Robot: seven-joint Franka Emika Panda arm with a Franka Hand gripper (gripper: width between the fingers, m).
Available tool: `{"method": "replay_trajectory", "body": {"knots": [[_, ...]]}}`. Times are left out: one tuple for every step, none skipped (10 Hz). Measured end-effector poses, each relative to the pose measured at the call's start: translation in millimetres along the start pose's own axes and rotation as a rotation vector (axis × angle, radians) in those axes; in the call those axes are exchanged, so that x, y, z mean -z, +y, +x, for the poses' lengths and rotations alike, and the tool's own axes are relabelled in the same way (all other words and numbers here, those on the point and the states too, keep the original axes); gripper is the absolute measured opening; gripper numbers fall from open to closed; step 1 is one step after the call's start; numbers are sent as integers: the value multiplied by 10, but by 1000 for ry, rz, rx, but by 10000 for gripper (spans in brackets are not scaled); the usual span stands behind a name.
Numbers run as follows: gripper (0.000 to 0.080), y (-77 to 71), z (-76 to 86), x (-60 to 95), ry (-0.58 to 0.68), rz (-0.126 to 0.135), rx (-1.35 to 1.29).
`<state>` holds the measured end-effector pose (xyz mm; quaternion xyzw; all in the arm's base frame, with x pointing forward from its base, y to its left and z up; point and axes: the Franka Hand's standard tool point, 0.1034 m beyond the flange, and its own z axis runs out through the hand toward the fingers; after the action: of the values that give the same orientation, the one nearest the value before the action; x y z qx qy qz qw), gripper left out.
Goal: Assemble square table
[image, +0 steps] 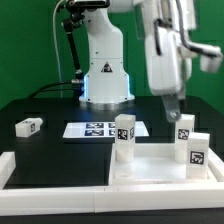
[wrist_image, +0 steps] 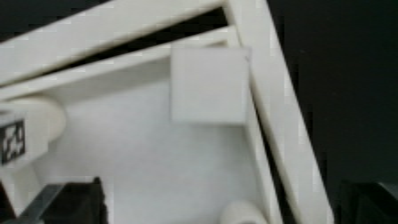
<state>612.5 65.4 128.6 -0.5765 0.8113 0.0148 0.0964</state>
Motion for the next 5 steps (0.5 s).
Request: {"method": "replay_trajectory", "body": {"knots": [[649, -7, 20, -19, 4, -1, -1], [649, 4, 16, -36, 6, -4, 1], [649, 5, 17, -38, 6, -4, 1], [649, 7, 17, -41, 6, -4, 1], [649, 8, 18, -44, 7, -5, 1]]}}
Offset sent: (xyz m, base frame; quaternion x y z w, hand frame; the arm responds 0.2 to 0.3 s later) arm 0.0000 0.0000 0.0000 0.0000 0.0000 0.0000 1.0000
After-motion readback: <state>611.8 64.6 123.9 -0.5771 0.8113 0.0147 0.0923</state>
